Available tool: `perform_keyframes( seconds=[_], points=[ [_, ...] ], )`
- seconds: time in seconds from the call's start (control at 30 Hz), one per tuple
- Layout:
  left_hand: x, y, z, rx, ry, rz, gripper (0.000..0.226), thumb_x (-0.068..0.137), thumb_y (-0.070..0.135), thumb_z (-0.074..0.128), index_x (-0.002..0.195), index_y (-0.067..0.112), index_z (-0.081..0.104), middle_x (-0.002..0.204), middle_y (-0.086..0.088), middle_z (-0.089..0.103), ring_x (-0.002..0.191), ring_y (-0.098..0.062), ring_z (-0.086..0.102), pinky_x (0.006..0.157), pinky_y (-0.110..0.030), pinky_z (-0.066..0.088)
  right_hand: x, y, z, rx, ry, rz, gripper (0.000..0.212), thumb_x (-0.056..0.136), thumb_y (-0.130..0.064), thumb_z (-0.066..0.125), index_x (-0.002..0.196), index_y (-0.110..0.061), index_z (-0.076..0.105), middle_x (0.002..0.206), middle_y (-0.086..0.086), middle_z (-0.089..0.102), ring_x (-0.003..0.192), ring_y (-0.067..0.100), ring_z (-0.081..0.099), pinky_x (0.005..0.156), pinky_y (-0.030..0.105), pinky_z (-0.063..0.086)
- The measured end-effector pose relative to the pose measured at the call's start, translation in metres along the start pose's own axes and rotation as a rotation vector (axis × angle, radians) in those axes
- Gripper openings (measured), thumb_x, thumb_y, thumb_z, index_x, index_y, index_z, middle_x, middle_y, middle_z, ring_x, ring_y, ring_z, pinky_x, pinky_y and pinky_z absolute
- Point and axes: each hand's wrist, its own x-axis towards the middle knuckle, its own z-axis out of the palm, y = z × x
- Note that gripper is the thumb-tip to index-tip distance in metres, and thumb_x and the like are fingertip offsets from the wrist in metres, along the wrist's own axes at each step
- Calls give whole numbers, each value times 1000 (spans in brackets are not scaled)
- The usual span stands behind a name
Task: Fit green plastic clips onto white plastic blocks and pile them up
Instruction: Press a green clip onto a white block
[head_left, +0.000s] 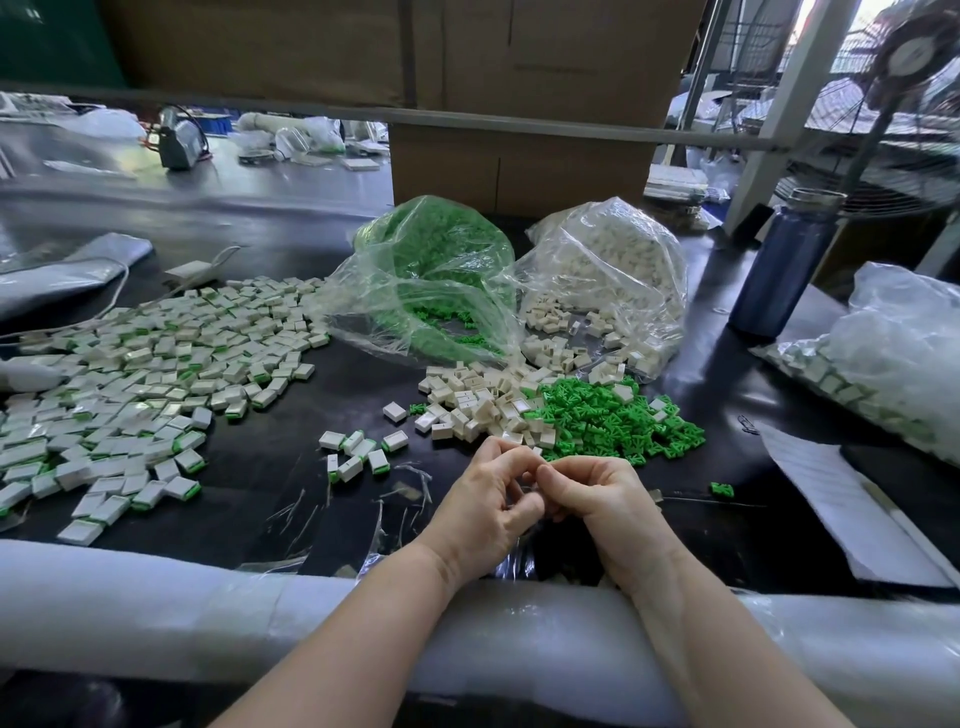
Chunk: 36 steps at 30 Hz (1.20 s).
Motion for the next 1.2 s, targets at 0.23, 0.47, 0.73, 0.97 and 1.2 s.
perform_keyframes(
  seconds=[0.23, 0.47, 0.73, 0.97, 1.2],
  points=[
    [2, -3, -3, -71, 79, -36, 14, 89, 7, 57, 92, 21, 59, 103, -3, 45, 78, -16, 51, 77, -18, 46, 0, -1, 3, -8, 125, -118, 9, 78, -14, 69, 86, -10, 71, 75, 7, 73, 68, 17, 69, 58, 25, 55],
    [3, -6, -3, -44, 61, -58, 11, 89, 10, 58, 99, 7, 63, 104, -4, 47, 77, -15, 50, 74, -19, 46, 2, 1, 2, -271, 195, -226, 18, 78, -1, 70, 68, -15, 67, 63, -2, 67, 63, 9, 61, 64, 25, 50],
    [4, -13, -7, -94, 329, -204, 13, 89, 11, 60, 100, 17, 66, 83, -1, 66, 76, -19, 66, 79, -36, 56, 3, 1, -4, -280, 344, -258, 13, 83, -10, 67, 71, -11, 64, 57, -9, 59, 52, -3, 50, 54, 13, 43],
    [7, -25, -20, 60, 760, -338, 28, 90, 2, 54, 115, 10, 64, 113, -9, 52, 93, -19, 56, 85, -14, 37, 6, 5, -9, -374, 514, -253, 19, 81, -11, 70, 65, -18, 63, 60, -5, 60, 57, 5, 52, 56, 12, 44],
    [7, -24, -18, 236, 670, -491, 39, 88, 7, 58, 124, -7, 50, 136, -17, 25, 125, -30, 32, 99, -19, 24, 8, 6, -14, -421, 620, -209, 20, 82, -12, 69, 65, -17, 62, 61, -3, 59, 56, 7, 49, 54, 15, 38]
  ],
)
